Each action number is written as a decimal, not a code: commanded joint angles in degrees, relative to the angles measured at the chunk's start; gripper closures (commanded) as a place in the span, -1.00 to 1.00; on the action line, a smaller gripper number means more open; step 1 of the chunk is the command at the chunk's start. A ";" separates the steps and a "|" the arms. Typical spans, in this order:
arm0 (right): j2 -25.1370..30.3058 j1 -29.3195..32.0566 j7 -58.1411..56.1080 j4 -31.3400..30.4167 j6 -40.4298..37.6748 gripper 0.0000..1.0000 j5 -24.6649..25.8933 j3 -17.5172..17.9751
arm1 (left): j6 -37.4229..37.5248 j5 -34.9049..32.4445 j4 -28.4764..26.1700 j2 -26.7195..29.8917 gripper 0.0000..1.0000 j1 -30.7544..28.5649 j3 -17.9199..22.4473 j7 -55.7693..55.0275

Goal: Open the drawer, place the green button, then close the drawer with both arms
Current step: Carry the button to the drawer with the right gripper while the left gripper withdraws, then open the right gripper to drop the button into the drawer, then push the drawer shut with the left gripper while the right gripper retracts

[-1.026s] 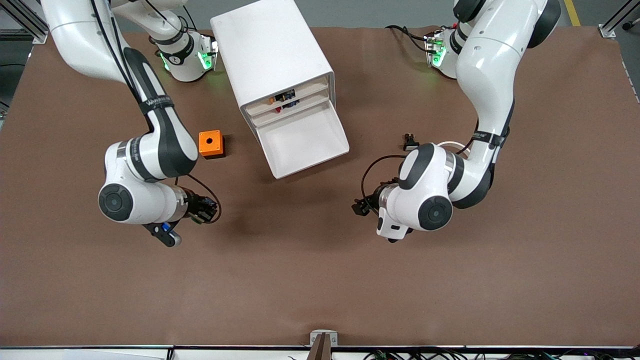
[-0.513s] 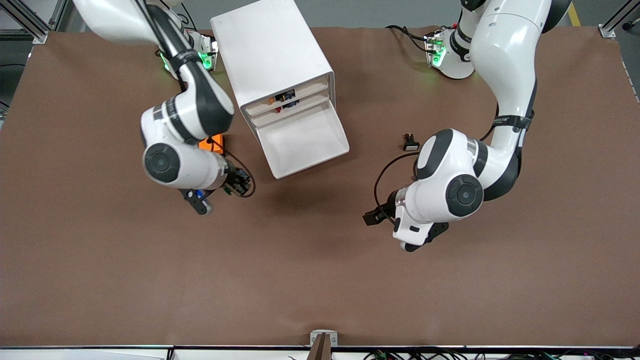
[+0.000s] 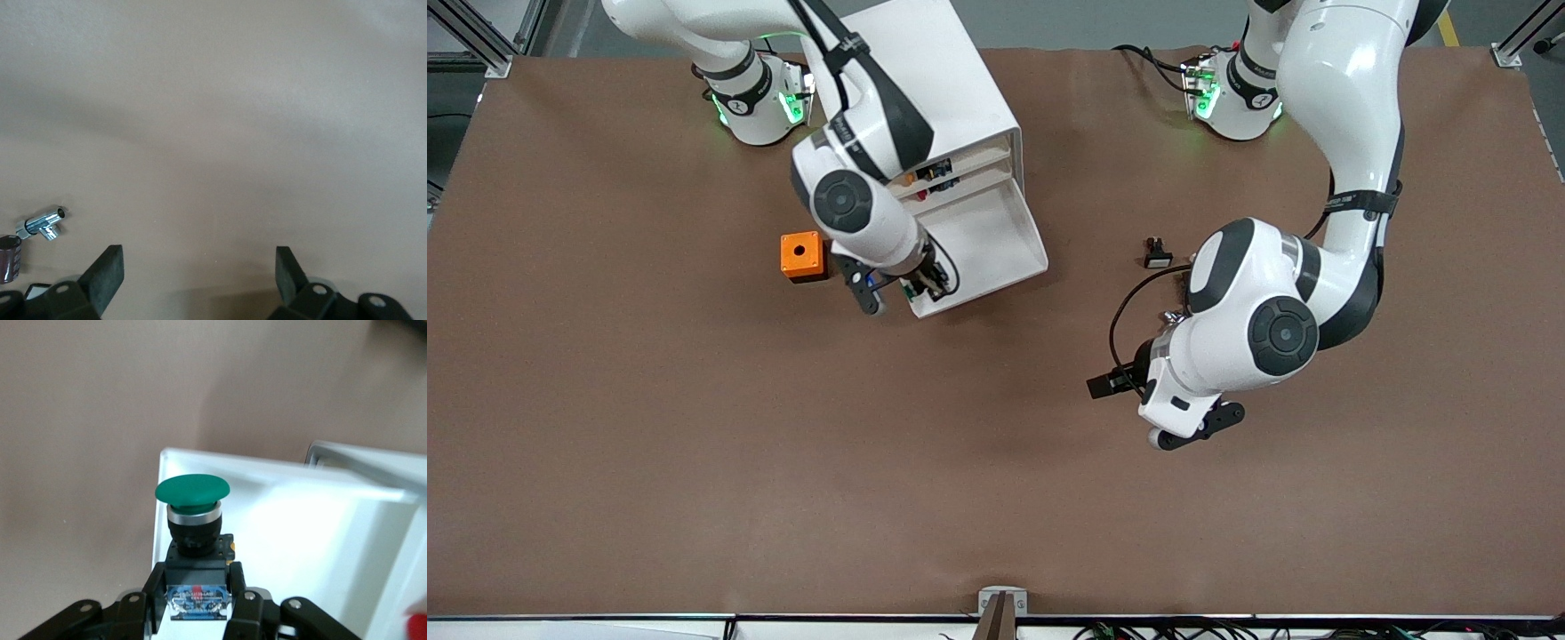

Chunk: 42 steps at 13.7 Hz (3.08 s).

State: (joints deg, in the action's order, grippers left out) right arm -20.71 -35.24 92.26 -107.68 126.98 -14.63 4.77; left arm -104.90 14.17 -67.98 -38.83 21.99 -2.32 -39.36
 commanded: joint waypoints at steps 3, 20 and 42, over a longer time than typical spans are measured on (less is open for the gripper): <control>1.20 -5.09 8.01 -4.03 7.75 0.93 -1.19 -0.72 | -0.75 -0.90 -1.72 1.92 -0.99 0.77 0.74 1.21; 5.06 6.92 -5.38 3.78 -5.13 -1.00 8.65 -1.87 | -7.07 -12.94 -3.82 -0.98 -0.99 10.61 0.65 -12.58; 17.80 42.10 -100.79 14.42 -26.86 -1.00 16.90 -1.25 | -18.30 -13.99 -10.06 -6.52 -0.99 23.36 0.47 -29.20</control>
State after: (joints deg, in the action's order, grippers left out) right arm -5.69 6.34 -7.57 -93.52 102.89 -0.69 2.07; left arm -119.12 1.69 -75.94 -45.90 44.83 -2.13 -67.63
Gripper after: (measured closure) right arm 0.000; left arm 0.000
